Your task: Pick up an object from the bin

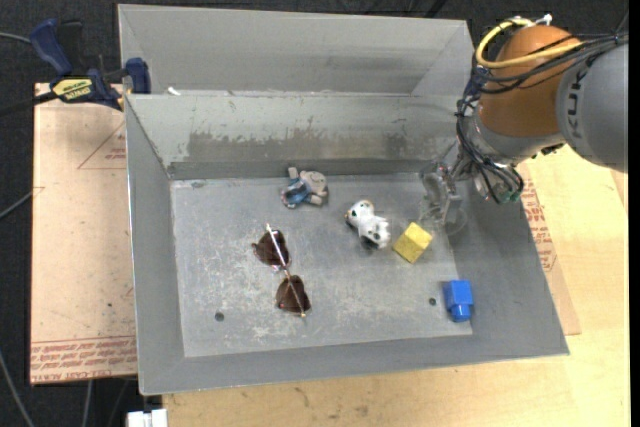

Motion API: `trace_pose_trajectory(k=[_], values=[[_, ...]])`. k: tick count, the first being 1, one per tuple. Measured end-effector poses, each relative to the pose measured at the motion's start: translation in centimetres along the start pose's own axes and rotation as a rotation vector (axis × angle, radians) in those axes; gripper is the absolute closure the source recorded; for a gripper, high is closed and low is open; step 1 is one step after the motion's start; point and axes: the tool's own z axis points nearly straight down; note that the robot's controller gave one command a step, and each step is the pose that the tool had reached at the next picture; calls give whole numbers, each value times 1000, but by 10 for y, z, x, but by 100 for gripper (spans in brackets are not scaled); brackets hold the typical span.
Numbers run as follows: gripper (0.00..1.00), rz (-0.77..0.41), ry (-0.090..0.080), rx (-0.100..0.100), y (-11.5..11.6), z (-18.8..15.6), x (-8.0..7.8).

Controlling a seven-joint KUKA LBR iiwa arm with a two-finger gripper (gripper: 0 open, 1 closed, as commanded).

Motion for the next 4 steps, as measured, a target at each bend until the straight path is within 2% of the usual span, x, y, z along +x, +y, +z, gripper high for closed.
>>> trace_pose_trajectory(k=[2,4], values=[[100,-1,18,0,0,-24,3],[100,-1,15,3,0,-59,1]])
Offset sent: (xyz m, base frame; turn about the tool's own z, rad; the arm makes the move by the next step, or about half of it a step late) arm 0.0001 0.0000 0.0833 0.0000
